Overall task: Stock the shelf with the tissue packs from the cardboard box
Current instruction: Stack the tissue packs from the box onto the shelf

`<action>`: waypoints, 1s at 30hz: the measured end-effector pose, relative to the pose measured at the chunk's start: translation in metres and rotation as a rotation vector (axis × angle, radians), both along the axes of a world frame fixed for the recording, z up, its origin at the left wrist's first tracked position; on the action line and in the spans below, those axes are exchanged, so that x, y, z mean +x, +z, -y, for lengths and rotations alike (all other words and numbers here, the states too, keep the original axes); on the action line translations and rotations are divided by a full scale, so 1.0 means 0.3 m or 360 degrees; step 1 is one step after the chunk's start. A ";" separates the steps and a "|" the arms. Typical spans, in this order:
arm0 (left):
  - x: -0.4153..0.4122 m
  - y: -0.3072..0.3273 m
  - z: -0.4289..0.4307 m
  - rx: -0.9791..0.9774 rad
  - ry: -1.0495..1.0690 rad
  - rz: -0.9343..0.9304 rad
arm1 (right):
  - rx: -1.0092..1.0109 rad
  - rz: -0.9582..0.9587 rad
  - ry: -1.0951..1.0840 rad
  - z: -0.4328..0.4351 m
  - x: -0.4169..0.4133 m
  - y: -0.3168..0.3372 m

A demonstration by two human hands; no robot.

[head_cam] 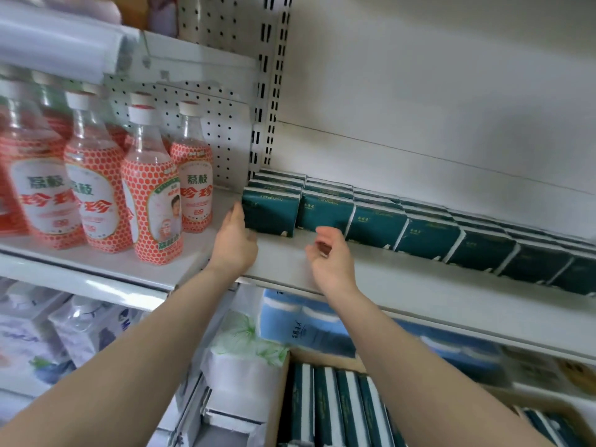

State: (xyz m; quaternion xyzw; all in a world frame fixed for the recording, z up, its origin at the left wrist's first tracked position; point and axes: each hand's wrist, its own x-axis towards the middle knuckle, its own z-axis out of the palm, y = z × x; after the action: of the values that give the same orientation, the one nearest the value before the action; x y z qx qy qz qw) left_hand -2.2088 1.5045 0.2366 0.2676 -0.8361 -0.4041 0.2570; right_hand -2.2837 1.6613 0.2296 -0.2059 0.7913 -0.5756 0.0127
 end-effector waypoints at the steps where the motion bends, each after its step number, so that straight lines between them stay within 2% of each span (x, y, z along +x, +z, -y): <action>1: 0.020 0.003 -0.019 -0.0017 -0.0020 0.0016 | -0.0003 -0.0009 0.0004 -0.031 0.021 0.005; 7: 0.161 0.019 -0.186 -0.0184 -0.0204 -0.0037 | 0.0032 -0.0050 0.0048 -0.227 0.164 0.010; 11: 0.239 -0.037 -0.320 -0.0140 -0.0366 -0.0176 | 0.0083 0.0014 0.0068 -0.342 0.244 -0.027; 14: 0.283 -0.102 -0.411 -0.0121 -0.0589 -0.0027 | 0.0223 0.0038 0.0095 -0.422 0.288 -0.077; 18: 0.309 -0.205 -0.508 -0.0260 -0.0863 0.0199 | 0.0508 0.0166 0.0035 -0.524 0.325 -0.173; 21: 0.299 -0.269 -0.564 -0.0401 -0.1038 0.0340 | 0.0879 0.0258 -0.0065 -0.591 0.338 -0.252; 25: 0.263 -0.355 -0.591 -0.0485 -0.1199 0.0587 | 0.1336 0.0147 -0.0107 -0.639 0.349 -0.320; 30: 0.238 -0.402 -0.611 -0.0659 -0.1439 0.0675 | 0.1540 0.0055 -0.0117 -0.626 0.362 -0.320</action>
State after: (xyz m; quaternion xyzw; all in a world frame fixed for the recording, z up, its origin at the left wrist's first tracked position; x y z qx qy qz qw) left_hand -2.1374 1.6879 0.1160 -0.0995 -0.9636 -0.2383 -0.0696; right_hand -2.1751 1.8492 0.1334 -0.1387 0.9746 -0.1449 0.1000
